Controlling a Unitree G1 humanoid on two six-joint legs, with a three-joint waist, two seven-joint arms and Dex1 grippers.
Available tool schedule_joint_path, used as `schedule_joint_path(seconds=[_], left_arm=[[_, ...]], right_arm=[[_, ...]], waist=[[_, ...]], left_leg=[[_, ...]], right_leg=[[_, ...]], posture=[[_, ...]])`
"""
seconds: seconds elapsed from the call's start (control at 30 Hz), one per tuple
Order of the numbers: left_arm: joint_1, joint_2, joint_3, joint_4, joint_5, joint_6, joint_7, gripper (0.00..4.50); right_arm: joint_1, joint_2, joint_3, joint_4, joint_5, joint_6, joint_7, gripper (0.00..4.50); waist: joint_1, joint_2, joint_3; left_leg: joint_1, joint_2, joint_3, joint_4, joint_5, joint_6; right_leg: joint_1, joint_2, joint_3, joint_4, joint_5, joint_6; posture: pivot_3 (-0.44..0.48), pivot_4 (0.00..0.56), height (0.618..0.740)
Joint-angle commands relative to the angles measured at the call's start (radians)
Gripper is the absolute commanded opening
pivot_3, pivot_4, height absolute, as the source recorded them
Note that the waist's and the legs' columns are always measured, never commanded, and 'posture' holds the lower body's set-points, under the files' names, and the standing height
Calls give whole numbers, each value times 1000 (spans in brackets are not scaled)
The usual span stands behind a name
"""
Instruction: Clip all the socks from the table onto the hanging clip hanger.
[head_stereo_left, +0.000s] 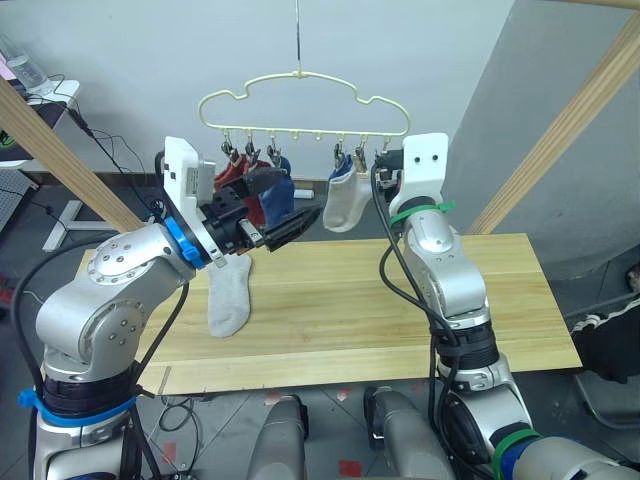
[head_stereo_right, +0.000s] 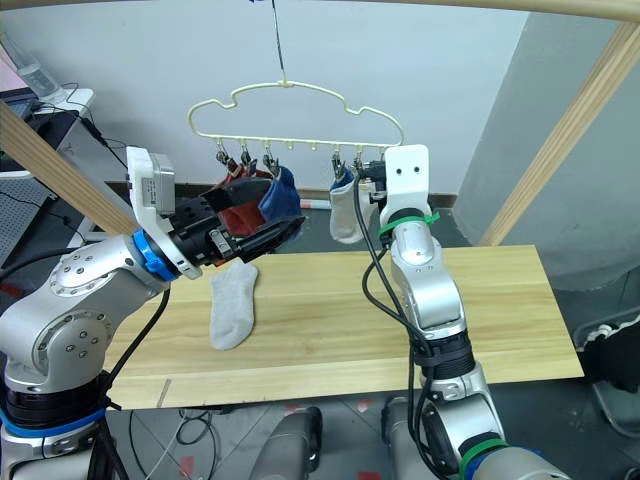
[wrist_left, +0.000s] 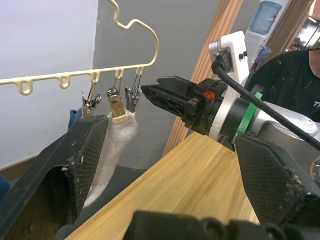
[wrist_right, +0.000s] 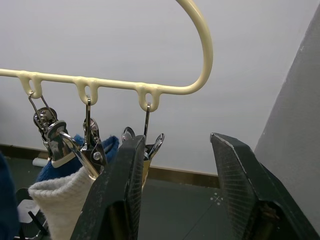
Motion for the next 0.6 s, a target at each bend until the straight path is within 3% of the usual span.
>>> schedule_joint_path(seconds=[0.03, 0.6], left_arm=[[-12, 4, 4, -23, 8, -21, -5, 4500], [-10, -11, -3, -26, 22, -22, -3, 4500]], right_arm=[[-31, 11, -3, -11, -12, -33, -3, 2170], [-57, 11, -38, 53, -16, -56, -17, 2170]], waist=[[0, 0, 0], [0, 0, 0]], left_leg=[[0, 0, 0, 0, 0, 0], [0, 0, 0, 0, 0, 0]], right_leg=[[0, 0, 0, 0, 0, 0], [0, 0, 0, 0, 0, 0]], posture=[[55, 278, 740], [62, 280, 740]])
